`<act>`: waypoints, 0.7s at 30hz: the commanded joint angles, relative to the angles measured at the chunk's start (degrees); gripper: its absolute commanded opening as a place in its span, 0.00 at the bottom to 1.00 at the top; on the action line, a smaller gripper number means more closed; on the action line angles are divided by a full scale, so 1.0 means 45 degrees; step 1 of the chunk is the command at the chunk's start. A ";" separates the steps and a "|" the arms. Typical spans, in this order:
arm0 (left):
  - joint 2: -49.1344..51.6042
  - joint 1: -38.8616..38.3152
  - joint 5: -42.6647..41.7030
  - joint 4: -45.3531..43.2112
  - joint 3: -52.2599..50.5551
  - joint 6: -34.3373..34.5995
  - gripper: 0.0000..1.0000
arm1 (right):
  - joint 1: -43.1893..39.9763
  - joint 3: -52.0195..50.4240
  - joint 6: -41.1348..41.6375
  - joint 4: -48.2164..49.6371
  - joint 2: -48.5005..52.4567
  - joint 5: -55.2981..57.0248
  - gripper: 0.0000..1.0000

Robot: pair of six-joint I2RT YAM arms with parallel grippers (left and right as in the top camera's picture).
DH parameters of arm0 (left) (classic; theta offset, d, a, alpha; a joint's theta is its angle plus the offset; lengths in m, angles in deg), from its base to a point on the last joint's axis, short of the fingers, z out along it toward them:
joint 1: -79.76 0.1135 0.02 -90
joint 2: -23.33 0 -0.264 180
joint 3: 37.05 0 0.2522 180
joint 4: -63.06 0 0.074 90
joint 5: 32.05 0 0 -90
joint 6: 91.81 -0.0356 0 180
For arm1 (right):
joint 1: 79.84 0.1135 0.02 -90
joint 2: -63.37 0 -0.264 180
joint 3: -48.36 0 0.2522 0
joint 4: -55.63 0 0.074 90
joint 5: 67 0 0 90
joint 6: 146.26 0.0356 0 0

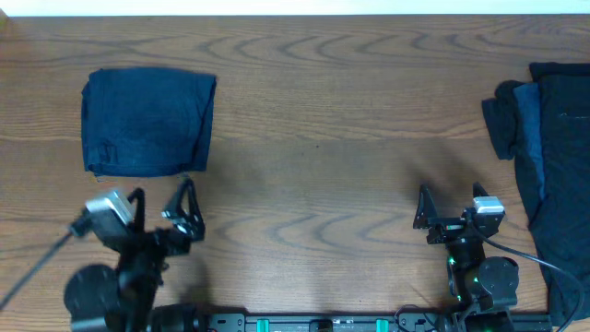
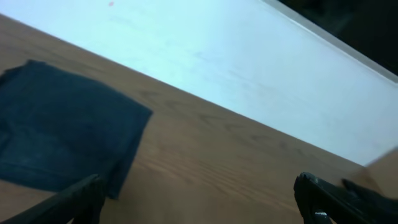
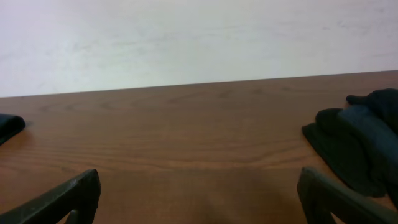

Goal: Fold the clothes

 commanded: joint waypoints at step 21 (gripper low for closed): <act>-0.3036 -0.0355 0.0743 -0.2919 -0.5333 -0.0136 0.98 | 0.0092 -0.0029 -0.0223 -0.0029 -0.0083 0.0131 0.99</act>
